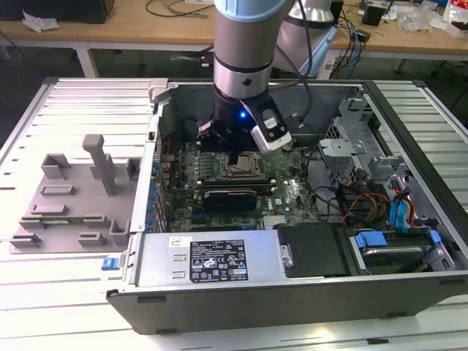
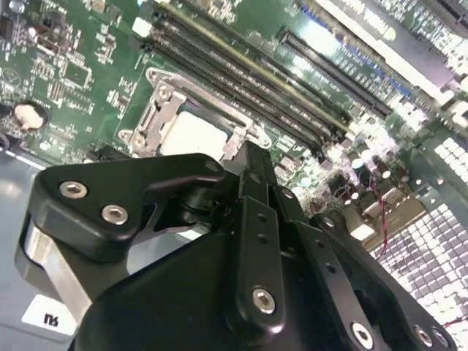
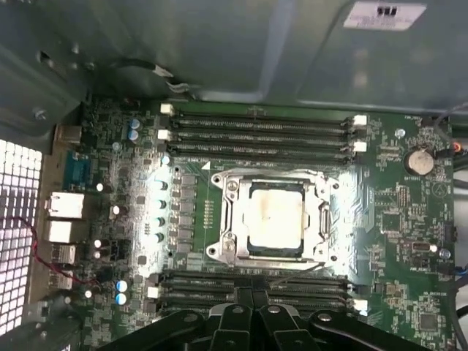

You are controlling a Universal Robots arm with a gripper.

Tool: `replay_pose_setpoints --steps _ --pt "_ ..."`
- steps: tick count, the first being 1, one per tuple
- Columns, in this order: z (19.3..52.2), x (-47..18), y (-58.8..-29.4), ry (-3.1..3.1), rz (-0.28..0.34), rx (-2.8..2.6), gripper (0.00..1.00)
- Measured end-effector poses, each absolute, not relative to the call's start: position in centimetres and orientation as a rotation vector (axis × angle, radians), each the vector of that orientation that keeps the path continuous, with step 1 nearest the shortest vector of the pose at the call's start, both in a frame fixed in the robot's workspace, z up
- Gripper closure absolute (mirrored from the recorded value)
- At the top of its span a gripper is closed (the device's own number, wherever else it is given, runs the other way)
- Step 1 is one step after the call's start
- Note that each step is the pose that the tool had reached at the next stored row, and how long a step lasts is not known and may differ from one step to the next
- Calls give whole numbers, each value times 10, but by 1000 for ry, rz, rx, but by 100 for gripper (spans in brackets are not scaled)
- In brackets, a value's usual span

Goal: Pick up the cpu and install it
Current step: 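Install the second cpu locking lever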

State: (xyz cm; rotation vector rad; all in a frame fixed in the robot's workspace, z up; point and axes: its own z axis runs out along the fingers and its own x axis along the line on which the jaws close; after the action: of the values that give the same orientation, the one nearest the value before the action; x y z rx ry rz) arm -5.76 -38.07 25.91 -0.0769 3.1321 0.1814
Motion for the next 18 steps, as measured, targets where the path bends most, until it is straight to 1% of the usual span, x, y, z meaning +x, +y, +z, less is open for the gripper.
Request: replay_pose_setpoints --steps 4,8,18 --pt "249 -58 -384 3132 183 -72 89" --pt "247 -57 -384 3131 190 -71 89" --pt "220 -76 -385 3131 194 -35 89"
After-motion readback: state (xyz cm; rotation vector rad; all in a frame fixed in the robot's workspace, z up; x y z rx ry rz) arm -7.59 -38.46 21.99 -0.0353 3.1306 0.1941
